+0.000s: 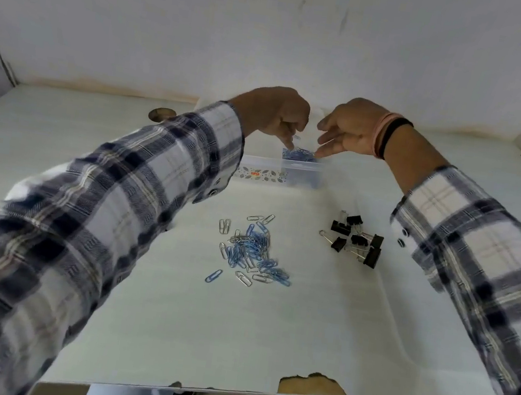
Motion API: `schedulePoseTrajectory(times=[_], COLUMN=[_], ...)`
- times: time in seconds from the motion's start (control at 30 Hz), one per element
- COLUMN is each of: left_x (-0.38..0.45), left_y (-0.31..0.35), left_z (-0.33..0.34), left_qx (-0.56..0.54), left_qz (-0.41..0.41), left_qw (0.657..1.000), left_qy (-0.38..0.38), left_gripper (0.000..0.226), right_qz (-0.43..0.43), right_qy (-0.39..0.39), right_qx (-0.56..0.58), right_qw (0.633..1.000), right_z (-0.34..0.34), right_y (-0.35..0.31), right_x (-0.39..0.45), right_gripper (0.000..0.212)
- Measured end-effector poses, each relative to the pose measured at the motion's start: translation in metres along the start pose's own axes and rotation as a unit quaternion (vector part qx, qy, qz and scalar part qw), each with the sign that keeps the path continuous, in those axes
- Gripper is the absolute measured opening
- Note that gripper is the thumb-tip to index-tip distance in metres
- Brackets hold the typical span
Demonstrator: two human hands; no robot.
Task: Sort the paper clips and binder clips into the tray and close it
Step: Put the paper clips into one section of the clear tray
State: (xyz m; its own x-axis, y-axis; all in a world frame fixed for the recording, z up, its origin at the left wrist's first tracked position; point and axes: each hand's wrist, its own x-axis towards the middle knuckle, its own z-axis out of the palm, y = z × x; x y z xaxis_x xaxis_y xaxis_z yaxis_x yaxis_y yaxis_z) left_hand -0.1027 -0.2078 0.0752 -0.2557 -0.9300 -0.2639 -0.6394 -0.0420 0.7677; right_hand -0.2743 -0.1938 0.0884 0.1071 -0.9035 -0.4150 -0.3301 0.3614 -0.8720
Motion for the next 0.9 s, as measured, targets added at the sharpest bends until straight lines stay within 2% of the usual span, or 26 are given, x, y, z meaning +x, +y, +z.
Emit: schedulePoseTrajectory(times=[0.03, 0.07, 0.13, 0.2, 0.23, 0.33, 0.4, 0.5, 0.6, 0.7, 0.77, 0.83, 0.9], left_x=[-0.001, -0.002, -0.015, -0.028, -0.040, -0.082, -0.105, -0.135, -0.152, -0.172, -0.180, -0.185, -0.188], left_y=[-0.002, 0.001, 0.008, 0.007, 0.005, -0.009, -0.024, -0.049, -0.070, -0.081, -0.091, -0.099, -0.103], left_z=[0.000, -0.002, 0.002, 0.003, 0.005, 0.014, 0.025, 0.039, 0.057, 0.065, 0.062, 0.055, 0.052], left_qx=[0.005, -0.031, -0.012, -0.025, -0.009, 0.178, 0.271, 0.345, 0.372, 0.317, 0.281, 0.279, 0.322], left_qz=[0.059, 0.020, -0.001, -0.008, -0.011, -0.031, -0.047, -0.041, -0.035, -0.031, -0.037, -0.048, -0.050], left_qw=[0.998, 0.999, 1.000, 0.998, 0.999, 0.983, 0.958, 0.933, 0.923, 0.943, 0.955, 0.954, 0.939], left_qy=[0.012, 0.006, 0.010, 0.053, 0.049, -0.029, -0.079, -0.089, -0.090, -0.091, -0.092, -0.099, -0.110], left_gripper=[0.033, 0.023, 0.006, 0.010, 0.014, 0.025, 0.038, 0.060, 0.063, 0.063, 0.069, 0.090, 0.110], right_qz=[-0.007, -0.017, -0.047, -0.074, -0.080, -0.073, -0.069, -0.080, -0.080, -0.105, -0.113, -0.118, -0.121], right_qy=[0.004, 0.013, 0.036, 0.036, 0.021, -0.051, -0.082, -0.123, -0.156, -0.167, -0.174, -0.161, -0.146], right_qx=[0.005, 0.012, 0.016, -0.025, -0.069, -0.226, -0.324, -0.418, -0.465, -0.537, -0.538, -0.540, -0.555], right_qw=[1.000, 1.000, 0.998, 0.996, 0.994, 0.970, 0.940, 0.896, 0.868, 0.820, 0.817, 0.817, 0.810], right_z=[-0.001, -0.002, -0.002, 0.000, 0.003, 0.019, 0.035, 0.061, 0.083, 0.096, 0.095, 0.092, 0.093], right_y=[0.001, 0.002, 0.009, 0.022, 0.030, 0.055, 0.068, 0.083, 0.099, 0.111, 0.113, 0.114, 0.113], right_x=[-0.005, -0.011, -0.023, -0.036, -0.044, -0.062, -0.071, -0.084, -0.093, -0.099, -0.102, -0.105, -0.107], right_gripper=[0.035, 0.032, 0.027, 0.025, 0.024, 0.024, 0.035, 0.069, 0.104, 0.114, 0.114, 0.119, 0.125])
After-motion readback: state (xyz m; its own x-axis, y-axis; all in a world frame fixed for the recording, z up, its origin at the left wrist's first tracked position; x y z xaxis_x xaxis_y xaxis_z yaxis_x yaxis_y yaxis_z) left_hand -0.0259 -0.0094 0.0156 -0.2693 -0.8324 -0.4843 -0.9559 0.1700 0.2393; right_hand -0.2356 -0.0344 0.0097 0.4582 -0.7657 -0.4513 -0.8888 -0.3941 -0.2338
